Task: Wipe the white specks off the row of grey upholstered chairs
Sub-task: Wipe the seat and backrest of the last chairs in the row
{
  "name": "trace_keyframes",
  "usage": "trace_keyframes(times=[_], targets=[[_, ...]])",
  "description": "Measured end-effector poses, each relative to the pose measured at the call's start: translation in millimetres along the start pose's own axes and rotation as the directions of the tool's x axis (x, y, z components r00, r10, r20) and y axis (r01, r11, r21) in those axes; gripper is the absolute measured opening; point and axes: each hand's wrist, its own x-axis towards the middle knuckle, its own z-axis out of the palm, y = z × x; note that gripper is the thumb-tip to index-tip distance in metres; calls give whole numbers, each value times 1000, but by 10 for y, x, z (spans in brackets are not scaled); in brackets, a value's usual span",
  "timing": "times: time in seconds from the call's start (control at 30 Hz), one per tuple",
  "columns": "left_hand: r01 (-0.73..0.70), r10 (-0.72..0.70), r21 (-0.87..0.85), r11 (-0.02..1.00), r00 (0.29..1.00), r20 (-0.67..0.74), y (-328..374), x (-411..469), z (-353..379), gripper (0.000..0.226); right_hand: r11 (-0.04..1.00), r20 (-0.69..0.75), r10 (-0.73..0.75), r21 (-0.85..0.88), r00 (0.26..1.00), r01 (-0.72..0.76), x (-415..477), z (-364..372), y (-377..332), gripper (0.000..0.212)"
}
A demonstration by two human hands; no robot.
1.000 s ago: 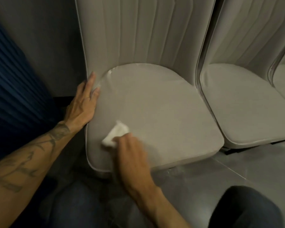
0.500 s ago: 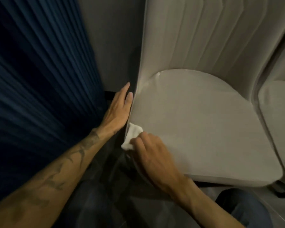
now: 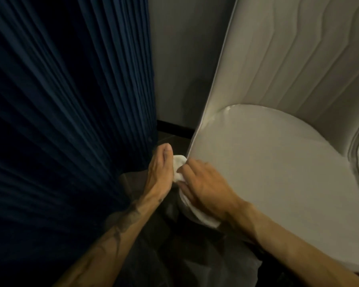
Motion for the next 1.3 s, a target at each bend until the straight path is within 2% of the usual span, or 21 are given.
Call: trace_keyframes(times=[0.07,0.23,0.27,0.33,0.47,0.57,0.6,0.67,0.73,0.77,0.83,0.93,1.07,1.2,1.3], targets=[[-14,14,9,1000,1000,-19,7,-26,2,46,1000,32,15,-8,999,-15,173,-21,222,27],[-9,11,55,998,999,-43,78,-89,-16,54,934,17,251,-266,968,-237,1021,-84,737,29],[-20,22,57,998,999,-49,92,-87,-39,54,925,16,254,-297,967,-239,1068,-56,730,28],[-42,44,41,998,998,-54,104,-79,-100,54,936,43,216,-292,975,-195,972,2,581,29],[-48,49,11,999,998,-42,141,-27,-191,50,999,26,-35,2,999,35,285,51,-48,27],[-64,64,90,994,998,13,155,58,-218,45,979,147,-179,126,973,161,-229,-68,-265,26],[-83,78,134,988,996,38,144,92,-221,40,980,161,-169,129,972,149,-307,-109,-217,24],[-148,127,195,969,985,118,133,158,-222,38,997,86,-28,80,996,21,-266,-178,-48,22],[-272,213,253,928,948,237,176,230,-209,46,993,-11,119,16,993,-119,-76,-211,61,27],[-340,256,276,899,920,298,205,277,-197,49,989,-7,143,-24,990,-143,8,-186,46,29],[-450,310,322,833,862,402,275,397,-161,53,991,5,117,-69,993,-116,4,-87,-97,31],[-565,321,410,716,788,526,372,566,-45,59,999,37,51,13,998,-52,-371,-71,-239,28],[-642,359,499,582,754,551,367,646,69,62,996,15,87,19,996,-87,-621,-109,-217,23],[-652,390,499,571,750,534,280,656,90,60,957,-99,264,-96,959,-273,-107,54,-471,25],[-669,399,503,547,737,545,272,697,103,61,955,-62,276,-95,959,-281,-190,69,-489,18]])
